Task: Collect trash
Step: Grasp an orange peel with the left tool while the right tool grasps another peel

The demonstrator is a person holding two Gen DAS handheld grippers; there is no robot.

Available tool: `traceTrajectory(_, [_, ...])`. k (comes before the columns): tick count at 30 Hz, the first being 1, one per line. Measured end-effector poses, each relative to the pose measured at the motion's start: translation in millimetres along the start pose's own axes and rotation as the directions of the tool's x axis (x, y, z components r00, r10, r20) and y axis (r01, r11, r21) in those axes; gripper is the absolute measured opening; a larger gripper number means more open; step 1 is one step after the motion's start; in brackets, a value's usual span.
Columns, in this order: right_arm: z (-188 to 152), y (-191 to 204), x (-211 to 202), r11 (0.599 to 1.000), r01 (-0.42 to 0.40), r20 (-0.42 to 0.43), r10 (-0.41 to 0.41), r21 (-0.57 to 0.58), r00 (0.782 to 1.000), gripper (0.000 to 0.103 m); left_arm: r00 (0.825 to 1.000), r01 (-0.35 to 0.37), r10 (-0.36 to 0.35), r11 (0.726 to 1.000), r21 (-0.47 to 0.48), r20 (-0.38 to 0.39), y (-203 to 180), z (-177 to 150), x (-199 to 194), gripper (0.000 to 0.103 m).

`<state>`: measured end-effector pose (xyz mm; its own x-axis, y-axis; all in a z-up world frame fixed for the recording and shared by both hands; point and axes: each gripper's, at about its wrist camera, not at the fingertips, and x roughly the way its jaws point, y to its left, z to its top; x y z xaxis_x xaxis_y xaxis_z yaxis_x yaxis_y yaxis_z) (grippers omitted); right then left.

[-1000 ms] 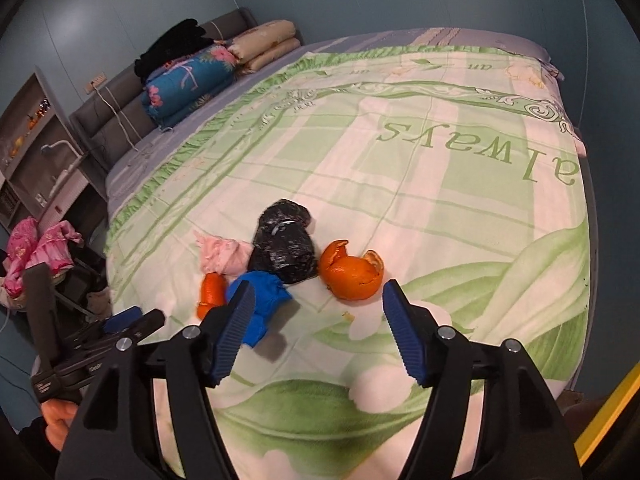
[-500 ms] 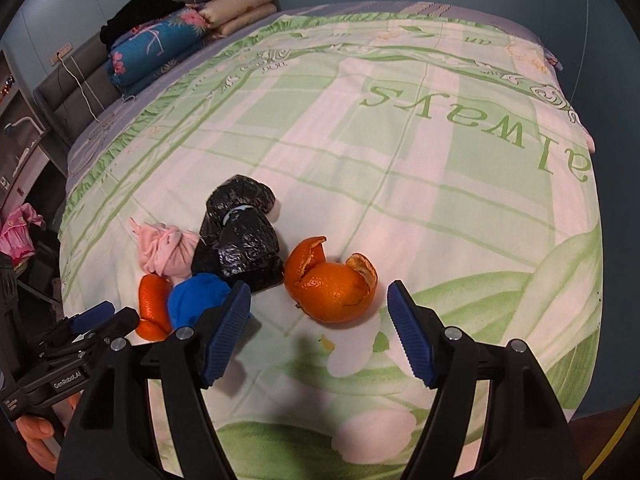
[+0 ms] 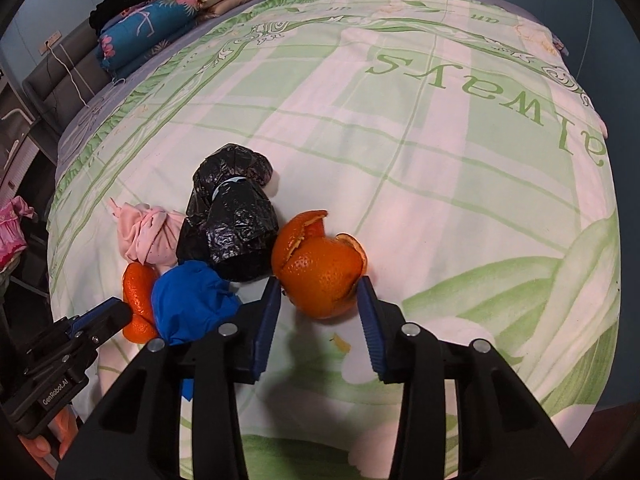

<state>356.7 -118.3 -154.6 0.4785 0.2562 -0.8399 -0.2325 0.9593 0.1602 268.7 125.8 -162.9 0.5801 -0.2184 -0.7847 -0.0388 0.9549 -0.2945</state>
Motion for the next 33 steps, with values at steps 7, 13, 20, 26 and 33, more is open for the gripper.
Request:
traceTrajectory(7, [-2,5,-5,1.000,0.005,0.011,-0.005,-0.002,1.000,0.026,1.000,0.004,-0.004,1.000,-0.012,0.007,6,-2,-6,0.000])
traceTrajectory(13, [-7,7,-15,1.000,-0.001,0.022,0.001,0.001,1.000,0.025,1.000,0.005,-0.005,0.999,-0.035,0.014,14,-6,-14,0.000])
traceTrajectory(20, [-12,13,-36,1.000,-0.020,0.054,0.021,-0.019,0.998,0.024,0.999,0.006,-0.005,1.000,-0.028,0.035,14,-7,-26,0.000])
traceTrajectory(26, [-16,14,-47,0.999,-0.047,0.067,0.049,-0.021,0.997,0.024,1.000,0.022,-0.021,0.999,-0.034,0.020,8,0,-25,0.027])
traceTrajectory(33, [-18,15,-55,0.997,-0.080,0.077,0.081,-0.022,0.994,0.024,0.999,-0.020,0.020,1.000,-0.007,-0.032,0,9,7,0.046])
